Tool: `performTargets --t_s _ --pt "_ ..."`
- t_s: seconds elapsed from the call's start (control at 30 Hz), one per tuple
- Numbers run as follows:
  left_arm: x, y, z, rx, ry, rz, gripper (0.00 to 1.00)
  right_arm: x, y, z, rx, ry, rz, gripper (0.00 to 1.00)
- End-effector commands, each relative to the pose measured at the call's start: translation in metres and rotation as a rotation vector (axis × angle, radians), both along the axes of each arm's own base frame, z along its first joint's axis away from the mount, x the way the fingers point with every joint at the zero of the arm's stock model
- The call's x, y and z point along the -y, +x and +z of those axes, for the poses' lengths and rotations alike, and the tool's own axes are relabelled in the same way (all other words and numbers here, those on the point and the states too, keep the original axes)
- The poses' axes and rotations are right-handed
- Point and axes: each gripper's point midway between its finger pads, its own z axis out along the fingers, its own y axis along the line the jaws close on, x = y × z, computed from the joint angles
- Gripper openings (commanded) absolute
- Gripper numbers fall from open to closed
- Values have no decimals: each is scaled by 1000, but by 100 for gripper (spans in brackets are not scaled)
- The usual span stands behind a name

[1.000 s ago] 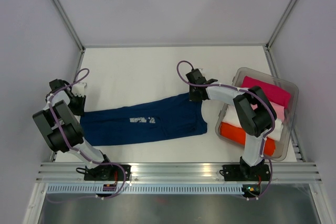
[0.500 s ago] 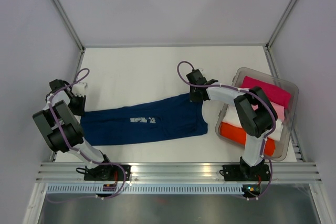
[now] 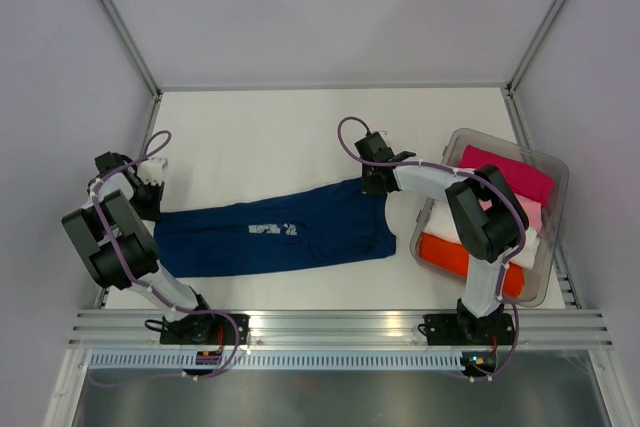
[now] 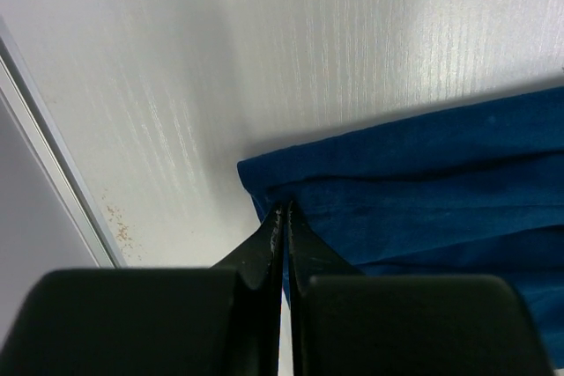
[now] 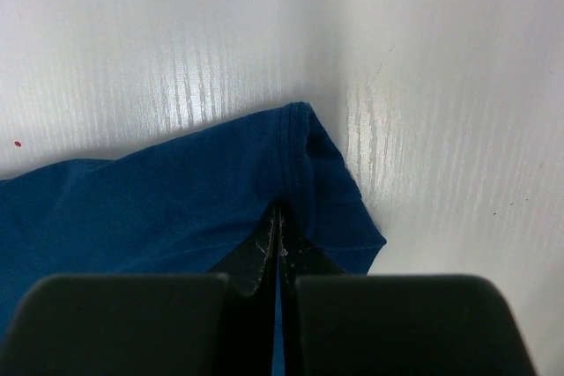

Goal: Roll the t-shirts
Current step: Fold the tshirt

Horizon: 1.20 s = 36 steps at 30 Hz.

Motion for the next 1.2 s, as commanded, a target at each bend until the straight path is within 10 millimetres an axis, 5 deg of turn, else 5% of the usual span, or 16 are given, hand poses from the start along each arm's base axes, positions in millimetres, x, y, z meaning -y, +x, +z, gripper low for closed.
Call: performTargets --t_s 0.0,0.33,0.6,0.7,0.93,1.17 --pt "3 -1 11 32 4 -26 2 12 -5 5 0 -43 -9 0" --pt "8 -6 43 119 34 -43 2 15 -5 11 11 -70 4 0" --pt "17 -17 51 136 33 -82 2 -14 2 63 135 -85 215 10" --pt "23 -27 47 134 30 -123 2 -40 -3 80 169 -84 334 22" --pt "23 -58 34 84 46 -194 2 -173 -59 81 155 183 691 37" --pt "25 -75 25 36 51 -249 2 -221 -71 65 156 200 752 40"
